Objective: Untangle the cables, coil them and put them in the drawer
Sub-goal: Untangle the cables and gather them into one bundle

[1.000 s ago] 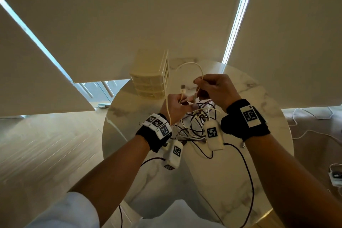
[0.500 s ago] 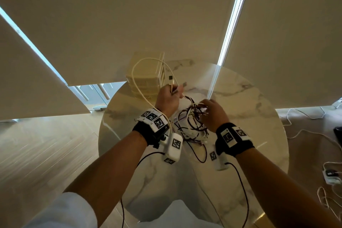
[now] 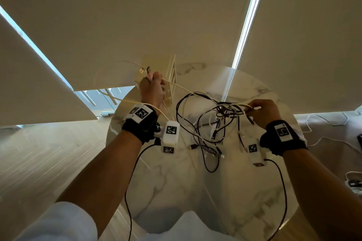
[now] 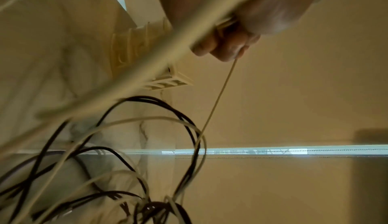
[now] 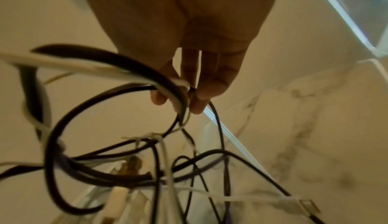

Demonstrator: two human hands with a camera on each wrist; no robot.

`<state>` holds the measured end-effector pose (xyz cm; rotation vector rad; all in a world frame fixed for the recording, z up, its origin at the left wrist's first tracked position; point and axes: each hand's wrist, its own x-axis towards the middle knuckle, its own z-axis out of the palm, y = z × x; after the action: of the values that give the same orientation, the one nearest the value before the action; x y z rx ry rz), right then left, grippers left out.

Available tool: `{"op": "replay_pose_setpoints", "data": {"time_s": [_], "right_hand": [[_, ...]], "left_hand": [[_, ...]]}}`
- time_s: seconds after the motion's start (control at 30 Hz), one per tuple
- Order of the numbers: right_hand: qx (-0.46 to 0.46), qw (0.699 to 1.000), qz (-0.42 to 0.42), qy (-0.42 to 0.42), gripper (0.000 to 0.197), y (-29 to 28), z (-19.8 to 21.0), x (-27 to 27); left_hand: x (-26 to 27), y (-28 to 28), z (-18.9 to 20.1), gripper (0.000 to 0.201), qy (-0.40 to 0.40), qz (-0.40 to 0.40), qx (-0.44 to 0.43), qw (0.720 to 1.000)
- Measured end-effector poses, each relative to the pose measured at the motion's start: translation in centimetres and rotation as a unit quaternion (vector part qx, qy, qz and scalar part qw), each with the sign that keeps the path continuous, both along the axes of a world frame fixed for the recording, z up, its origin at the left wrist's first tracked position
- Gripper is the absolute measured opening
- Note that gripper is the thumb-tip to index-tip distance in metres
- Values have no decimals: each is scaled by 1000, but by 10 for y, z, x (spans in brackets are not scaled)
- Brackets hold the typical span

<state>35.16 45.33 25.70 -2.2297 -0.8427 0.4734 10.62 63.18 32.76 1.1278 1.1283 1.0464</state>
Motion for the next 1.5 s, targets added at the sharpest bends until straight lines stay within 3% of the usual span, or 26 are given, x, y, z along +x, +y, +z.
{"op": "replay_pose_setpoints", "data": {"time_s": [0.07,0.13,0.23,0.33,0.47,0.53,0.63,0.7,0.83,0.9,1.1,1.2,1.27,1.3,1.37,1.43,1.5], "right_hand": [[-15,999,26,-14,19,6,6,-5],[-19,998,58,-27,35,11,16,-11],[55,991,97,-68,25,21,36,-43],[48,978,202,-20,29,38,41,-88],[61,976,207,-37,18,55,35,-101],[66,980,189,-7,22,57,43,-95],[76,977,196,-26,26,58,61,-87],[56,974,212,-56,21,57,71,-84],[48,973,213,-74,21,54,79,-79],[68,975,203,-55,20,53,82,-79],[166,974,153,24,9,48,87,-68],[212,968,130,45,5,47,87,-70],[241,964,102,43,8,45,83,-72],[242,965,96,44,11,43,79,-73],[184,975,113,58,24,40,66,-79],[100,984,141,39,28,36,54,-85],[73,985,154,-11,22,32,48,-87]], "left_hand": [[6,-6,2,24,-32,-42,-6,999],[10,-12,3,19,-54,-85,1,995],[16,-22,6,26,-55,-134,27,989],[22,-31,12,24,-67,-188,33,979],[21,-26,16,18,-97,-188,43,976],[20,-23,8,11,-71,-206,50,975],[27,-35,-15,34,62,-272,69,958],[36,-44,-29,39,106,-296,113,942],[51,-53,-40,12,155,-232,177,944],[54,-56,-41,18,213,-208,194,935],[63,-68,-37,27,179,-177,283,925],[63,-74,-28,5,128,-151,250,948],[65,-69,-28,4,120,-163,203,958],[64,-65,-24,13,109,-171,153,967],[62,-56,-17,22,66,-180,67,979],[58,-50,-11,15,58,-190,56,979],[54,-48,-11,13,58,-189,68,978]]}}
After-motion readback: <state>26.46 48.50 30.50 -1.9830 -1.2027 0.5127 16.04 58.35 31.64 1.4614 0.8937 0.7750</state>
